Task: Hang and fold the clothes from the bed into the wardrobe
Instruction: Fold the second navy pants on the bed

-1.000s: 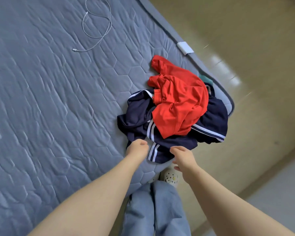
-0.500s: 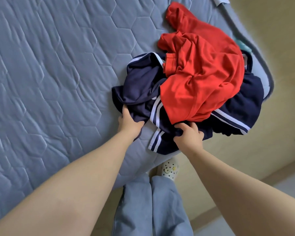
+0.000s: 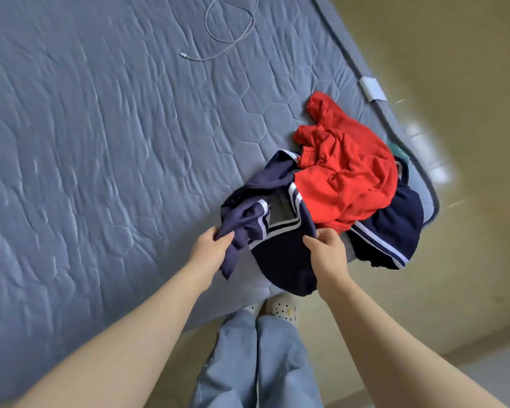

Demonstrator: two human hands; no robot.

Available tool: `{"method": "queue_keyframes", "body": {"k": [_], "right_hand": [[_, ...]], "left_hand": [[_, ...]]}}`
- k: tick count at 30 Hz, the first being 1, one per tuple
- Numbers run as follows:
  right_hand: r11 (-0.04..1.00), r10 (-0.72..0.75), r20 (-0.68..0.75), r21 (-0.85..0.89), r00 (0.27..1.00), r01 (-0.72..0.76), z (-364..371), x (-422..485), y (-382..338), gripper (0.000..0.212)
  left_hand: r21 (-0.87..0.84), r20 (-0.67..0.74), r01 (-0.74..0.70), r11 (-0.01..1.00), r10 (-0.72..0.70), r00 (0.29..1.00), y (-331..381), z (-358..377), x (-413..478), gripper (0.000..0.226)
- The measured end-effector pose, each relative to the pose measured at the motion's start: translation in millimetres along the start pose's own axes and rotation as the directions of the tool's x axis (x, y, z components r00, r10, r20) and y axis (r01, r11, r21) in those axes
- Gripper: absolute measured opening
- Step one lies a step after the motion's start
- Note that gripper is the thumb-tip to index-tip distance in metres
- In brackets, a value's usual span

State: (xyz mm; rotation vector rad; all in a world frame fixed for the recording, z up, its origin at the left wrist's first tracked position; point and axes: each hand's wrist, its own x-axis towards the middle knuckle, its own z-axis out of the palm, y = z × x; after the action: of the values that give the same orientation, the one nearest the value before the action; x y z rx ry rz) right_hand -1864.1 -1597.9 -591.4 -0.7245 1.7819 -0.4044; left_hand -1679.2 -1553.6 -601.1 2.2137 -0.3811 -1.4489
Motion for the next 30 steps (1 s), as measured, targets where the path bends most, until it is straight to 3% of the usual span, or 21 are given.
{"method": "queue_keyframes", "body": {"k": [7, 16, 21, 30], "right_hand": [[0.969, -0.222, 0.098, 0.129, 0.970, 0.209, -13.3, -75.4, -83.4, 0.022], [0.932, -0.327, 0.129, 0.206, 0.936, 0.297, -1.1, -166.9, -152.9, 0.021], [0.897, -0.402, 0.165, 0.267, 0.900, 0.352, 20.1, -213.6, -197.1, 0.017], [0.769, -0.620, 0.376, 0.467, 0.689, 0.438, 113.1, -321.5, -284.8, 0.016]], "left_hand": [[-0.244, -0.063, -0.075, 0.967, 0.061, 0.996, 56.5, -51.5, -77.3, 0.005], [-0.279, -0.062, -0.247, 0.928, 0.239, 0.969, 112.5, -133.1, -154.0, 0.018], [-0.361, -0.147, -0.359, 0.860, 0.328, 0.933, 144.2, -184.7, -182.3, 0.016], [-0.525, -0.419, -0.610, 0.594, 0.444, 0.792, 177.6, -311.1, -228.9, 0.017]]}}
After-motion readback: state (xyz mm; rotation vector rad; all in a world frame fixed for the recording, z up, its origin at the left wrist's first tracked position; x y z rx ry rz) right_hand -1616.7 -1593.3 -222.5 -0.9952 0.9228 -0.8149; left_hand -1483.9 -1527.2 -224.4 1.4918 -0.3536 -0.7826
